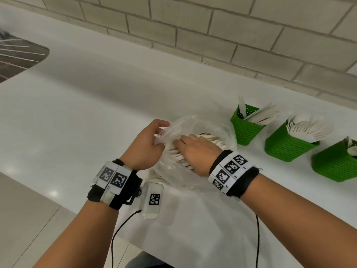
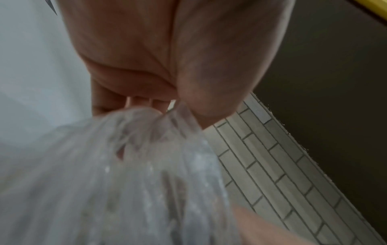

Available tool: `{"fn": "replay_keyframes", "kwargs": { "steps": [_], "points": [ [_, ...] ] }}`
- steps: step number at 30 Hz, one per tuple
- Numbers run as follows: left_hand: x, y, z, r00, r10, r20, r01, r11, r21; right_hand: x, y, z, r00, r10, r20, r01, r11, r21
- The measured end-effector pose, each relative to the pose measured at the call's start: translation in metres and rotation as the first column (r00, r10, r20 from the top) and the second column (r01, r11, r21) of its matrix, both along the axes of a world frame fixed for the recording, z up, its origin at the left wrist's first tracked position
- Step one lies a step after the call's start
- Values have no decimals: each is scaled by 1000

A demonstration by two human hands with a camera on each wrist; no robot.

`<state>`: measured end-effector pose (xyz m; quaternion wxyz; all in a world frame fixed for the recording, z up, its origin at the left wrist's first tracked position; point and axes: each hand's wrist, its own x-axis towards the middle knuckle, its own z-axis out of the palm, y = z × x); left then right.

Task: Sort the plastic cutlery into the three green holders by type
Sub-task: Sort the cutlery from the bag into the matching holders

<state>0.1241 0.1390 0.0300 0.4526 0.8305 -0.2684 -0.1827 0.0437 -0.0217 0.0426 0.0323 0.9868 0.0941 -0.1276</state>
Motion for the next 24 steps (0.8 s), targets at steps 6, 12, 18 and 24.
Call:
{"fn": "replay_keyframes", "kwargs": {
  "steps": [6, 12, 18, 24],
  "points": [
    [6, 1, 0, 999, -42, 11, 42, 999, 15, 5, 3, 2, 1000, 3, 30, 2, 986, -169],
    [2, -4, -2, 993, -117, 33, 117, 993, 1, 2, 12, -3, 999, -21, -48, 23, 998, 50],
    [4, 5, 0, 986, -151, 71, 140, 981, 134, 8, -30, 17, 983, -165, -86, 180, 957, 228],
    [14, 8, -8, 995, -96, 35, 90, 983, 161, 4, -53, 44, 939, -344, -23, 296, 771, 565]
  ]
}}
